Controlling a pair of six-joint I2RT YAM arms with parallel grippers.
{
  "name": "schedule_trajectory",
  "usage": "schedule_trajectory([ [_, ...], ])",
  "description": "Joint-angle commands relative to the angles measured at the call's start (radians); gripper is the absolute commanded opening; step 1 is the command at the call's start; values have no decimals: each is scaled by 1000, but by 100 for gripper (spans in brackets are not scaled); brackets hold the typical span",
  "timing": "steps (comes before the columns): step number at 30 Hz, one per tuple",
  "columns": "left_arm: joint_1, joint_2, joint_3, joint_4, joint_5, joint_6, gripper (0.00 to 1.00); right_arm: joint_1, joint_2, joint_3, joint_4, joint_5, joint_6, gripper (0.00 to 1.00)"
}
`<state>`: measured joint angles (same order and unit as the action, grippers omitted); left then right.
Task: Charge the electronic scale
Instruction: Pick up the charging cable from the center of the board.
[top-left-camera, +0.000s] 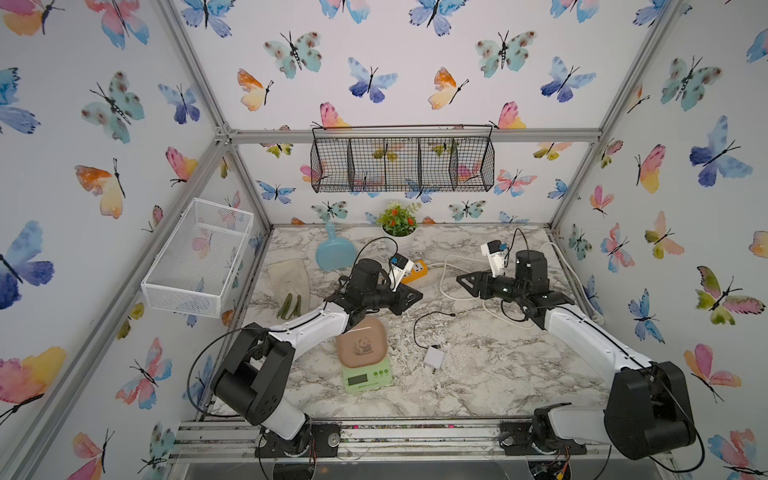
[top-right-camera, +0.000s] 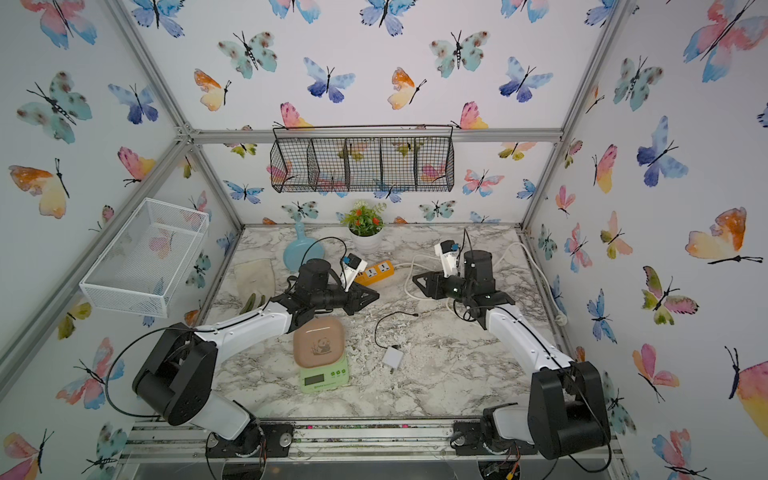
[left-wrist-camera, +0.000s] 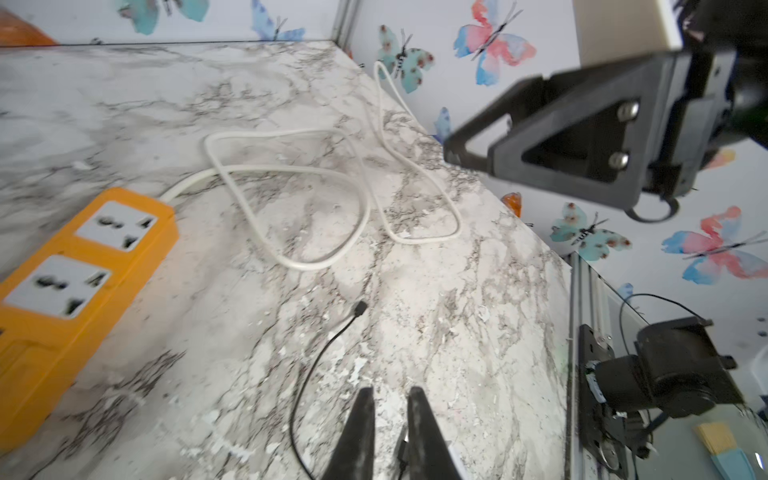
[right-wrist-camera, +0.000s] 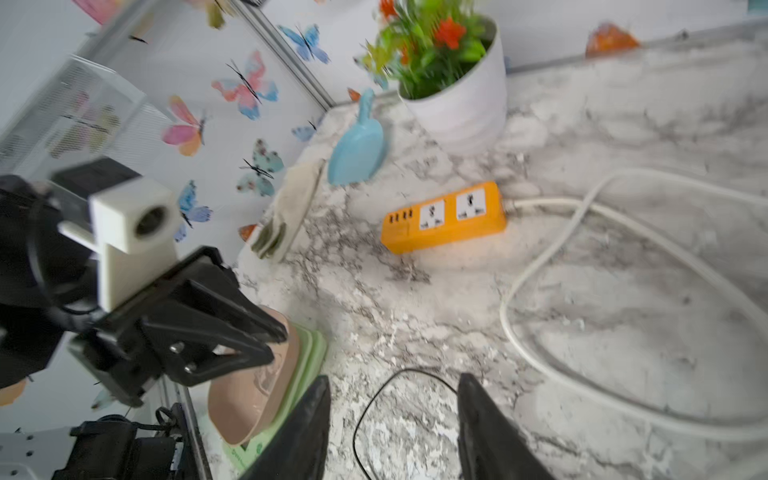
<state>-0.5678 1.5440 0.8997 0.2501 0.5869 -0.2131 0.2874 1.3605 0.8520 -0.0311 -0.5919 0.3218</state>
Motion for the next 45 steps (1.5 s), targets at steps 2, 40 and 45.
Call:
schedule_trajectory([
  [2,6,-48,-10,-3,-124,-67,29,141,53,-15,-156,230,39,50],
  [40,32,-248,-176,-5,-311,-76,52,602,543,319,-387,591,323,47],
  [45,32,-275,-192,12,-305,-83,53,602,522,319,-381,624,333,12],
])
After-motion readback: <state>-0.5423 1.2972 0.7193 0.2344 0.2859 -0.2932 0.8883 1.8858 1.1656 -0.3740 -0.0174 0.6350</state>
